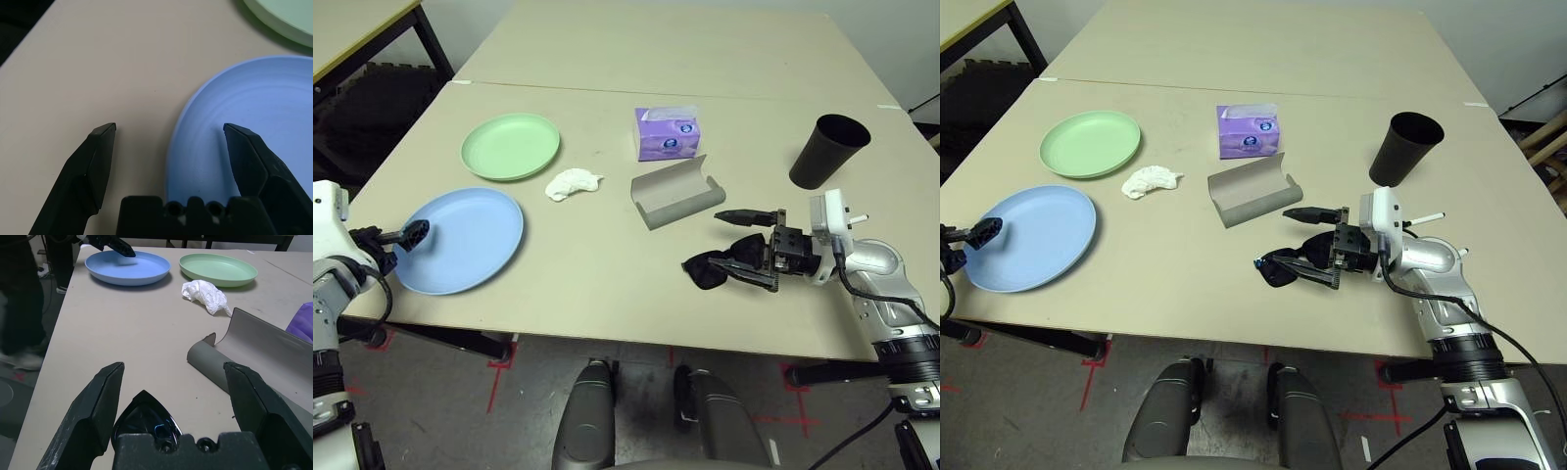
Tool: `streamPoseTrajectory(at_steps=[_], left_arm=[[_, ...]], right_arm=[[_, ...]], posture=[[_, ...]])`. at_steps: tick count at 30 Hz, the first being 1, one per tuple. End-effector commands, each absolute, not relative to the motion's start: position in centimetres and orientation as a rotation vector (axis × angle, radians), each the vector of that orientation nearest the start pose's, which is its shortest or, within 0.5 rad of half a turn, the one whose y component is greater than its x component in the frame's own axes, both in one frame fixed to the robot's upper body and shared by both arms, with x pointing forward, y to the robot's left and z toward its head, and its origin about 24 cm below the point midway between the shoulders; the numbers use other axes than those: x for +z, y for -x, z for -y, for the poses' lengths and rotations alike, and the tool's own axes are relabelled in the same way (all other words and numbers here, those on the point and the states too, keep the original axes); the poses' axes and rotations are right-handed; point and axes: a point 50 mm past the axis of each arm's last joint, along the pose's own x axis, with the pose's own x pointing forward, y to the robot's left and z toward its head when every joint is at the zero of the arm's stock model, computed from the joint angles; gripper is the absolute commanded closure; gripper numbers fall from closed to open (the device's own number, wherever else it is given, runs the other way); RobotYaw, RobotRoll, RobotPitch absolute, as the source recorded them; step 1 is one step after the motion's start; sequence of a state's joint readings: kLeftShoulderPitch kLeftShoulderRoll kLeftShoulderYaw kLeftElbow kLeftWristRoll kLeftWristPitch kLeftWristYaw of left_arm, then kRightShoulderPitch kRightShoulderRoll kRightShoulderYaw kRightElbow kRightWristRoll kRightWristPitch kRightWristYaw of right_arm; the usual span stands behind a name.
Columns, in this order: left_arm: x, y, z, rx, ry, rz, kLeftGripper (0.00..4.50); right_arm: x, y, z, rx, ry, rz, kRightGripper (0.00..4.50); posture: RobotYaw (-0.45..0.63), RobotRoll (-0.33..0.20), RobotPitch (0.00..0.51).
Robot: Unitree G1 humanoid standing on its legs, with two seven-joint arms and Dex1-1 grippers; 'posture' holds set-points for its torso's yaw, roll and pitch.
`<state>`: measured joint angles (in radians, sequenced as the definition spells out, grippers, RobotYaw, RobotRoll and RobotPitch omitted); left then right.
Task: Organize and tidy the items on the table.
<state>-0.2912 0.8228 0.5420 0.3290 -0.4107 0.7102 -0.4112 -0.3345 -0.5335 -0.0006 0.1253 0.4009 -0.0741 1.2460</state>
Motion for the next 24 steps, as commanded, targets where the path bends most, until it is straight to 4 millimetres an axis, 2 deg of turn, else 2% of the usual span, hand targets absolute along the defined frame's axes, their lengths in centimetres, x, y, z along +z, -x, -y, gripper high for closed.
streamPoseTrajectory(at_steps=[1,11,15,24], left_arm=[[13.7,-24.7,-40.1,0.238,0.091,-0.382,0.63],[13.0,-24.1,-40.3,0.238,0.104,-0.421,4.39],[13.3,-24.3,-40.1,0.223,0.118,-0.400,4.45],[15.7,-25.0,-39.1,0.125,0.190,-0.336,4.45]], right_arm=[[12.9,-27.6,18.5,1.257,0.290,0.184,0.00],[13.7,-27.8,18.2,1.249,0.301,0.216,0.00],[13.7,-27.8,18.2,1.247,0.302,0.215,0.00],[13.5,-27.9,18.3,1.240,0.308,0.206,0.00]], posture=[[0.22,0.000,0.153],[0.21,0.000,0.152],[0.22,0.000,0.152],[0.21,0.000,0.151]])
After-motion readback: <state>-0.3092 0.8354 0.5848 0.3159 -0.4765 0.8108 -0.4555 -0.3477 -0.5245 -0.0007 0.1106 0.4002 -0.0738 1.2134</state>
